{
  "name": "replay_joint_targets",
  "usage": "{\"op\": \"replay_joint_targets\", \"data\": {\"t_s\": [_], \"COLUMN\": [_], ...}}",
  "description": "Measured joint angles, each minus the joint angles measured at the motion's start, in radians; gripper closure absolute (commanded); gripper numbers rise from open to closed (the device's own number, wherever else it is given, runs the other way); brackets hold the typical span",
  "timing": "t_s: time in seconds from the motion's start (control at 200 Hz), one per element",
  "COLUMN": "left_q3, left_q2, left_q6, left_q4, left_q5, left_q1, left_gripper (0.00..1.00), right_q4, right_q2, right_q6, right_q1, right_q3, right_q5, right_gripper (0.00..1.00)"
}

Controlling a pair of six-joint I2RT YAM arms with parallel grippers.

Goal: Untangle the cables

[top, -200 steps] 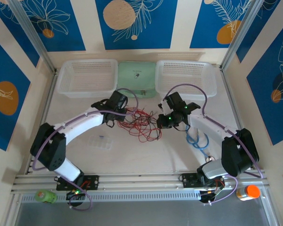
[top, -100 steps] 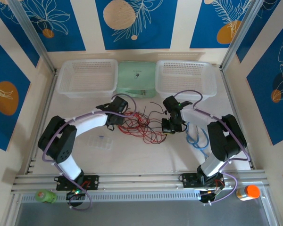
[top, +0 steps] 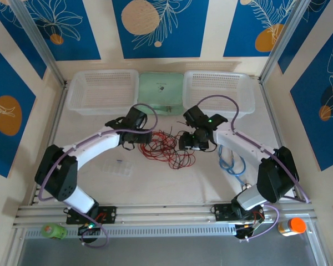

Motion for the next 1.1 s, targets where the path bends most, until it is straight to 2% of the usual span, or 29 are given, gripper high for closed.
{"op": "replay_joint_targets", "data": {"t_s": [0.11, 0.28, 0.535, 0.685, 0.89, 1.0, 1.1], "left_q3": [0.000, 0.000, -0.020, -0.086, -0.253, -0.319, -0.335], "left_q2": [0.072, 0.174, 0.212, 0.161, -0.010, -0.096, -0.155], "left_q6": [0.003, 0.009, -0.006, -0.032, -0.185, -0.258, -0.294], "left_q4": [0.038, 0.091, 0.155, 0.181, 0.203, 0.200, 0.177], "left_q5": [0.010, 0.008, 0.009, 0.005, -0.014, -0.040, -0.083], "left_q1": [0.000, 0.010, 0.030, 0.031, 0.032, 0.032, 0.033], "left_gripper": [0.36, 0.57, 1.00, 1.00, 1.00, 1.00, 0.96], "right_q4": [0.008, 0.016, 0.043, 0.081, 0.116, 0.117, 0.111], "right_q2": [0.070, 0.207, 0.351, 0.391, 0.401, 0.401, 0.394], "right_q6": [0.010, 0.013, 0.008, 0.010, 0.019, 0.003, -0.025], "right_q1": [0.042, 0.063, 0.061, 0.060, 0.052, 0.030, -0.011], "right_q3": [0.045, 0.100, 0.128, 0.128, 0.128, 0.126, 0.121], "right_q5": [0.008, 0.057, 0.092, 0.073, 0.071, 0.108, 0.165], "right_gripper": [0.47, 0.48, 0.52, 0.55, 1.00, 1.00, 1.00]}}
